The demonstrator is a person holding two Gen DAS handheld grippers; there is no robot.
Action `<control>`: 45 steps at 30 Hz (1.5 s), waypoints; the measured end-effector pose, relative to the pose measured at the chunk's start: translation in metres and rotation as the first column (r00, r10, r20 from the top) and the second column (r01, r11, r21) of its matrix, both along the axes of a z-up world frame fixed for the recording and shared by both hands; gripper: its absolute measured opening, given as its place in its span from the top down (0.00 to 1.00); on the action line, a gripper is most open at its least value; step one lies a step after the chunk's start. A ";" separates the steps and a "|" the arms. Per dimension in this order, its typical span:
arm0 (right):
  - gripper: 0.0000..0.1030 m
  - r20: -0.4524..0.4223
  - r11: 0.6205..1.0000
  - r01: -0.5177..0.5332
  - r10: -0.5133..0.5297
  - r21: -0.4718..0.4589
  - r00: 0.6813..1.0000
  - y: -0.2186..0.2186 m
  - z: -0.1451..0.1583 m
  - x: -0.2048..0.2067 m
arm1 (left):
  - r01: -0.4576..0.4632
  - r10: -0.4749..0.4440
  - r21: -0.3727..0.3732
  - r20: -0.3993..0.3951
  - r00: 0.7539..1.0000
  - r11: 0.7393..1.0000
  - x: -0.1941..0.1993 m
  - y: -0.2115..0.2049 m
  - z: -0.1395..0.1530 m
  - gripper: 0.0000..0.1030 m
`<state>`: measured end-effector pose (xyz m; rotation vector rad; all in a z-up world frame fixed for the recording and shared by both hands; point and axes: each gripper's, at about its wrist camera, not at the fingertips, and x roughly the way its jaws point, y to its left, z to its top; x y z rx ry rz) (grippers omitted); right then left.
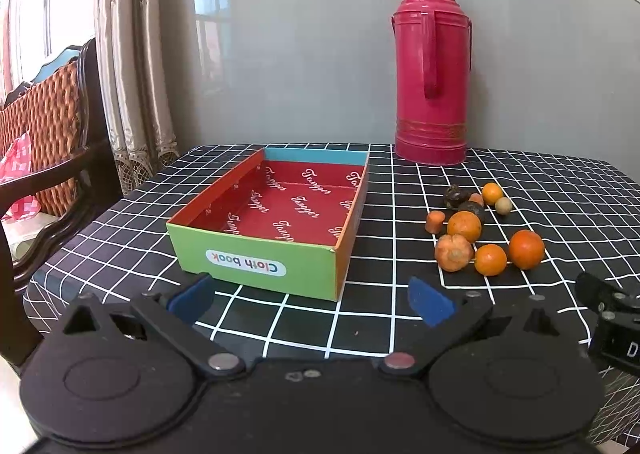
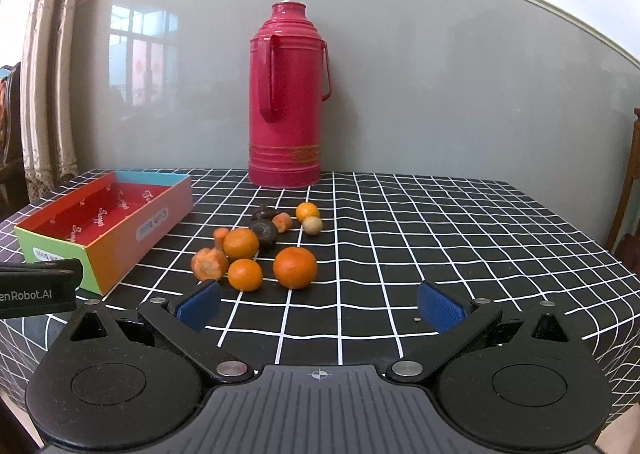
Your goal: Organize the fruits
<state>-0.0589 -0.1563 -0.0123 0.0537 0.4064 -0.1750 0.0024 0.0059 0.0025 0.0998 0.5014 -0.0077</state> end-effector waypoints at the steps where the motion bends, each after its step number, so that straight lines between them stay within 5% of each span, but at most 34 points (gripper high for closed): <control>1: 0.00 0.001 1.000 0.000 0.000 -0.001 1.000 0.001 0.000 0.000 | 0.000 0.000 0.001 0.000 1.000 1.000 0.000 0.000 0.000 0.06; 32: 0.00 0.012 1.000 0.006 -0.006 0.011 1.000 0.000 0.001 -0.001 | 0.004 -0.004 0.015 0.005 1.000 1.000 0.000 -0.003 -0.001 0.06; 39: 0.00 0.045 0.999 0.040 -0.041 0.015 0.998 -0.005 0.006 -0.007 | 0.019 -0.021 0.062 0.031 0.999 0.998 -0.001 -0.012 -0.001 0.06; 45: 0.00 0.073 0.995 0.088 -0.091 0.052 0.993 -0.023 0.010 -0.012 | 0.123 -0.128 0.143 0.025 0.992 0.982 0.006 -0.034 -0.005 0.06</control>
